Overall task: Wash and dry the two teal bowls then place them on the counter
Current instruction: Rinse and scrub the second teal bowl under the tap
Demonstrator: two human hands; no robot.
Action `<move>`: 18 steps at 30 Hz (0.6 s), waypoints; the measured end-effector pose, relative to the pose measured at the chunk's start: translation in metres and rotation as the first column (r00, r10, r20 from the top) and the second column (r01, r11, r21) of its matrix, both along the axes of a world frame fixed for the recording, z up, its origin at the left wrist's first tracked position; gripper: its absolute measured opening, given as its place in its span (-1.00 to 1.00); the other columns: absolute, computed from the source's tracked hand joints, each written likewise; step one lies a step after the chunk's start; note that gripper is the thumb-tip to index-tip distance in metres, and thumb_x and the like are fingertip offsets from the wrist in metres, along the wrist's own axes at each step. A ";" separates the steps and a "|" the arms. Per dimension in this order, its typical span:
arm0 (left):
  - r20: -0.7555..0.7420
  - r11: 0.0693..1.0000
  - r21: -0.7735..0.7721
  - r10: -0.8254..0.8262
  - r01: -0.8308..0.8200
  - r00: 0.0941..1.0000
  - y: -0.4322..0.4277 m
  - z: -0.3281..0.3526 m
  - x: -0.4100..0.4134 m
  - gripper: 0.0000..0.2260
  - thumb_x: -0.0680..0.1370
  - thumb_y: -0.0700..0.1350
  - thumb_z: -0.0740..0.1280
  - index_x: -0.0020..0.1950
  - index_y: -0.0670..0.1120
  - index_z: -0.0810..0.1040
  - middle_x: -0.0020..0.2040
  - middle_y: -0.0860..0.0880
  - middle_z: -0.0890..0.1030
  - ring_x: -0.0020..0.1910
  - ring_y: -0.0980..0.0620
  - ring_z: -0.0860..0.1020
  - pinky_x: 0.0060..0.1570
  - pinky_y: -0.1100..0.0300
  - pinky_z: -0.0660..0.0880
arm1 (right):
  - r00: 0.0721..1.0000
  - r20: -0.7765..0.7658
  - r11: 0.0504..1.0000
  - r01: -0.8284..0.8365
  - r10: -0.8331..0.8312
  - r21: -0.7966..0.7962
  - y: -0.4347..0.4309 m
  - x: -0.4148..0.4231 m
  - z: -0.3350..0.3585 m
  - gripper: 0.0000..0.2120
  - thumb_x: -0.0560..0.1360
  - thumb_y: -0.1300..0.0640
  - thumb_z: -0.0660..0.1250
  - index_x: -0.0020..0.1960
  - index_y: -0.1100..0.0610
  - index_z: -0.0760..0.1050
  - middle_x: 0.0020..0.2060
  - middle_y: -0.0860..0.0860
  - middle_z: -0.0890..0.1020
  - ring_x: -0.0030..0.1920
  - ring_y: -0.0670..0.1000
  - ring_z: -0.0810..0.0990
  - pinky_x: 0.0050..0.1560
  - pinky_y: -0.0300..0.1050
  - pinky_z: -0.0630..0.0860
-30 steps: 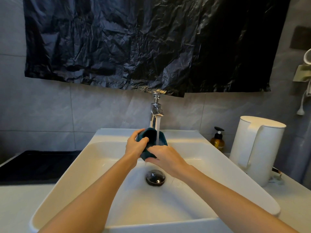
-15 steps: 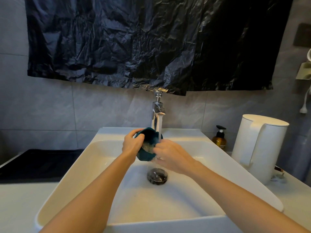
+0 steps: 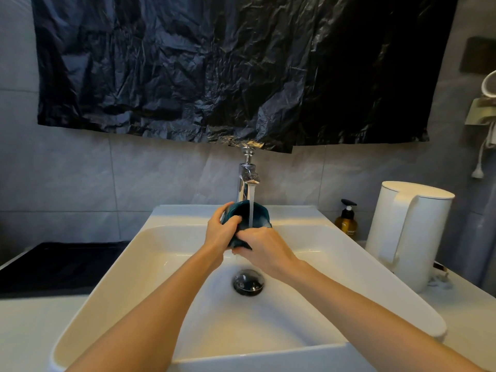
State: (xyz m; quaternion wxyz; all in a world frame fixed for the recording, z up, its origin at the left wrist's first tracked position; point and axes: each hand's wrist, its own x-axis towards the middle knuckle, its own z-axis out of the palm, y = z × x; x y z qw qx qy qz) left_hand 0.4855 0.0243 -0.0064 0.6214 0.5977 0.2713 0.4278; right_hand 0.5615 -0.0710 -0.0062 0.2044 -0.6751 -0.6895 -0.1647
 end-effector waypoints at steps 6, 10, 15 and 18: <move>-0.043 0.998 -0.021 0.051 -0.052 0.998 0.005 0.000 -0.004 -0.75 0.60 -0.14 0.24 0.25 0.09 0.51 0.21 -0.06 0.51 0.11 -0.07 0.48 0.01 0.01 0.57 | 0.977 0.207 0.999 -0.043 0.042 -0.003 -0.016 0.017 0.001 -0.80 0.55 -0.02 0.20 -0.12 0.03 0.54 -0.21 -0.03 0.63 -0.19 -0.01 0.51 -0.27 -0.15 0.40; -0.047 0.989 -0.142 -0.041 0.034 0.998 0.001 0.002 -0.005 -0.82 0.59 -0.09 0.28 0.14 0.10 0.59 0.11 -0.04 0.60 0.11 -0.10 0.55 -0.17 0.08 0.58 | 0.991 0.114 0.997 -0.076 0.077 -0.009 -0.014 0.006 0.003 -0.81 0.55 -0.04 0.20 -0.03 0.02 0.53 -0.12 -0.07 0.63 -0.15 -0.02 0.55 -0.25 -0.13 0.45; -0.091 0.972 -0.205 -0.136 0.115 0.987 0.000 0.001 -0.007 -0.86 0.57 -0.04 0.30 0.09 0.10 0.59 0.07 -0.05 0.62 0.09 -0.09 0.56 -0.05 -0.01 0.60 | 0.943 0.331 0.997 -0.020 0.043 -0.073 -0.003 0.018 0.002 -0.52 0.54 -0.23 0.13 0.29 0.05 0.45 0.23 -0.03 0.56 0.30 0.01 0.43 0.38 -0.09 0.30; -0.101 0.975 -0.190 -0.135 0.114 0.986 -0.001 0.002 -0.005 -0.80 0.56 0.00 0.31 0.17 0.07 0.57 0.12 -0.07 0.60 0.12 -0.12 0.56 -0.07 -0.02 0.61 | 0.917 0.393 0.995 0.088 -0.067 -0.035 -0.005 0.024 0.001 -0.36 0.51 -0.31 0.09 0.37 0.12 0.38 0.27 0.03 0.54 0.36 0.04 0.38 0.47 -0.08 0.16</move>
